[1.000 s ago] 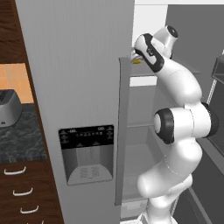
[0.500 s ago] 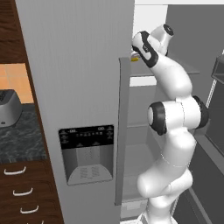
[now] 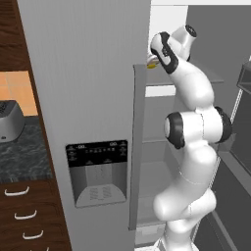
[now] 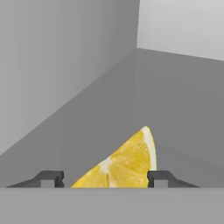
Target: Place one lemon wedge and one chicken drumstick in each tupperware on the nearby counter, to pack two identical lunches.
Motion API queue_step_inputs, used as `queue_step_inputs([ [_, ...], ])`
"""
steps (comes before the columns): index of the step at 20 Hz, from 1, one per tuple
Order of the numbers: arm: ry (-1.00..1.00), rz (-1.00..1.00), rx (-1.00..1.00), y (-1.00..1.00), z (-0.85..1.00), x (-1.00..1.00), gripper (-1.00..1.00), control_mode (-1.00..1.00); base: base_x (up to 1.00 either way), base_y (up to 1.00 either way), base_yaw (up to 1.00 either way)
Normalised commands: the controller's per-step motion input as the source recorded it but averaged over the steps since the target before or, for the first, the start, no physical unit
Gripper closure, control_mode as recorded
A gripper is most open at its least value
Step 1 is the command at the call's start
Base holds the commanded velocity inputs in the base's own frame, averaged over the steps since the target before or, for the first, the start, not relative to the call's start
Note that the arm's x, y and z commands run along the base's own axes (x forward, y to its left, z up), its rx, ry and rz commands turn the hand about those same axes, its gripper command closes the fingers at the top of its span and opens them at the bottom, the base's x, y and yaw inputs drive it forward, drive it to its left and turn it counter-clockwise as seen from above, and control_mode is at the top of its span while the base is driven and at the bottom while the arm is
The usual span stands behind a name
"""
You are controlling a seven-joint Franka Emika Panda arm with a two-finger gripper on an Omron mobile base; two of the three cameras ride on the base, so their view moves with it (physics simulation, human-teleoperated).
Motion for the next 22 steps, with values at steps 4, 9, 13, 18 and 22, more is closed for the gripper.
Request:
queue_step_inputs([
  [4, -0.05, 0.00, -0.04, 0.00, 0.00, -0.91, 1.00, -1.00, 0.00, 0.00, 0.00],
  [9, -0.25, 0.00, -0.10, 0.00, -0.07, -0.83, 1.00, -1.00, 0.00, 0.00, 0.00],
  [13, -0.32, -0.01, -0.08, 0.00, 0.04, -0.97, 1.00, -1.00, 0.00, 0.00, 0.00],
  [18, -0.01, -0.01, 0.00, 0.00, 0.53, -1.00, 1.00, -1.00, 0.00, 0.00, 0.00],
  [22, 0.00, 0.00, -0.01, 0.00, 0.51, -1.00, 1.00, -1.00, 0.00, 0.00, 0.00],
])
